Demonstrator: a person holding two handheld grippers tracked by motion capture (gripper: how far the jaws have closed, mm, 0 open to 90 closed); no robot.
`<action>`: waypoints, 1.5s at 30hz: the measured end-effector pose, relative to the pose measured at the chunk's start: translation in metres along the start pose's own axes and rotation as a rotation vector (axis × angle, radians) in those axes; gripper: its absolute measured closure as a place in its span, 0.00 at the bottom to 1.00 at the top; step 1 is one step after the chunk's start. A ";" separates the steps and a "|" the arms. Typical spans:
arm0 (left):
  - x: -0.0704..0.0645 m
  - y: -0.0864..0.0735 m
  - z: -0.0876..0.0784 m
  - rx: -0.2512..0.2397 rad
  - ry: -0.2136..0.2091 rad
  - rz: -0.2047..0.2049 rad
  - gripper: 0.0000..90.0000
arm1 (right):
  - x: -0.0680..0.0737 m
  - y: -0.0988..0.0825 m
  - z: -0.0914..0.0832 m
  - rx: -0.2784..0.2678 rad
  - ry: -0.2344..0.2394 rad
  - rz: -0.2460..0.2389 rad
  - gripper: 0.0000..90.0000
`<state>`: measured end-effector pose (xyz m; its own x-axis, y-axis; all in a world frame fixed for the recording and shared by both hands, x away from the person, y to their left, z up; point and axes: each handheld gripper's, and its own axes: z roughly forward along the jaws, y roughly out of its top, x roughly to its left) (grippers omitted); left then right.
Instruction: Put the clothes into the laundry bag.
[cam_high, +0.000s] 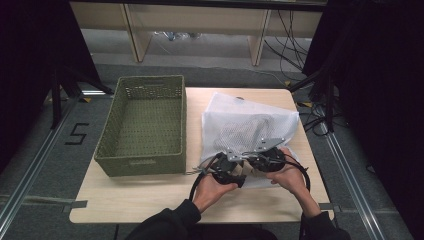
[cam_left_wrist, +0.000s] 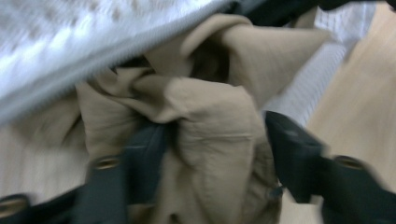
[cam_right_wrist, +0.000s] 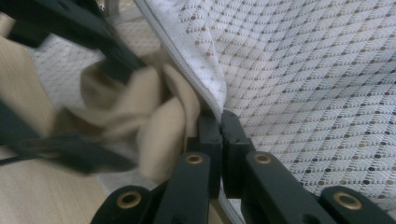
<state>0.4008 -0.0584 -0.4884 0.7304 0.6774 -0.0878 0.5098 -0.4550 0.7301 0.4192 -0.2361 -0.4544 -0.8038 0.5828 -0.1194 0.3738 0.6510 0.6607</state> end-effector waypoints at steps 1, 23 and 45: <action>0.001 0.001 0.004 -0.011 0.014 0.004 0.63 | -0.001 0.000 -0.001 -0.003 -0.003 -0.004 1.00; 0.032 -0.001 -0.001 -0.013 0.081 -0.005 0.51 | 0.006 -0.016 -0.001 0.082 0.078 0.009 1.00; 0.034 -0.004 -0.001 -0.002 0.070 0.040 0.71 | 0.012 -0.017 0.003 0.085 0.101 -0.007 1.00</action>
<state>0.4228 -0.0332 -0.4935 0.7164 0.6976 -0.0115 0.4801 -0.4810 0.7335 0.4045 -0.2384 -0.4691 -0.8475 0.5288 -0.0456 0.4023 0.6961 0.5947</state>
